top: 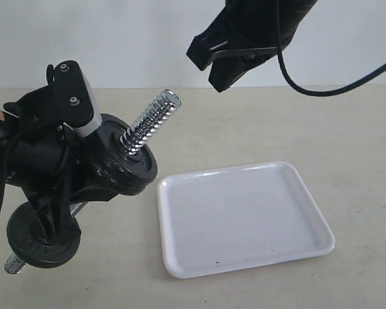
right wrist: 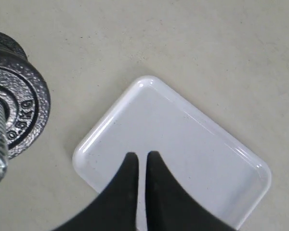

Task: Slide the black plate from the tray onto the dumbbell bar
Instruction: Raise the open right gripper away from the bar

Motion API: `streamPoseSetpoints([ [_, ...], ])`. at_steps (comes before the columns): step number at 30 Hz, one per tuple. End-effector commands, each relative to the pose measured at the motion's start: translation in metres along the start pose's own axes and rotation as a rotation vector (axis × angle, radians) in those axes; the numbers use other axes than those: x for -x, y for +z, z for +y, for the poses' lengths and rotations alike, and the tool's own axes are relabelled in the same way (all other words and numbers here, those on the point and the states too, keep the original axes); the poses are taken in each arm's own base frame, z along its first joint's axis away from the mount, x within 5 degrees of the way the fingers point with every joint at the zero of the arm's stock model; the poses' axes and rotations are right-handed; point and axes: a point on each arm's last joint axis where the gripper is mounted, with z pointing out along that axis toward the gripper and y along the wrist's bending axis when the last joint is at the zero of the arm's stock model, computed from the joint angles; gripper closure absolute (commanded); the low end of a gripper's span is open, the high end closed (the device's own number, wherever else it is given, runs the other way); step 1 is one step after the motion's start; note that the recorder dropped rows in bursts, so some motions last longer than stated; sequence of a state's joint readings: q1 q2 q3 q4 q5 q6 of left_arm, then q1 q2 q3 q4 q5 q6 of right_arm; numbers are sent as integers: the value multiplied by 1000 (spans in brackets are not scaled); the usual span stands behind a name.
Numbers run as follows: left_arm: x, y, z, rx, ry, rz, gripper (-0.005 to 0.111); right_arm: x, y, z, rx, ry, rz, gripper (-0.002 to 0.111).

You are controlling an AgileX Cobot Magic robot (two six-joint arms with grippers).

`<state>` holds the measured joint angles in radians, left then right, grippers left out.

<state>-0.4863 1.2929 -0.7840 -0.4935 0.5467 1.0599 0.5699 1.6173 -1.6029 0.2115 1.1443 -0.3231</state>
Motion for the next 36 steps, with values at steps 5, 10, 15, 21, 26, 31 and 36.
streamPoseSetpoints([
  [5,21,-21,19,233,-34,-196,102,-6,-1,-3,-28,34,65,108],
  [10,16,-9,19,218,-43,-163,102,-8,-2,-4,-44,55,88,108],
  [15,14,2,23,228,-52,-147,102,-8,-2,-5,-55,59,91,108],
  [21,9,14,29,241,-71,-122,102,-8,-2,-5,-55,66,91,108],
  [26,-1,13,43,279,-141,-106,102,-8,-2,-5,-55,68,91,108],
  [31,-8,10,52,310,-175,-97,102,-8,-2,-5,-50,77,89,108],
  [36,-9,9,54,320,-179,-96,102,-7,-1,-2,-19,90,80,108],
])
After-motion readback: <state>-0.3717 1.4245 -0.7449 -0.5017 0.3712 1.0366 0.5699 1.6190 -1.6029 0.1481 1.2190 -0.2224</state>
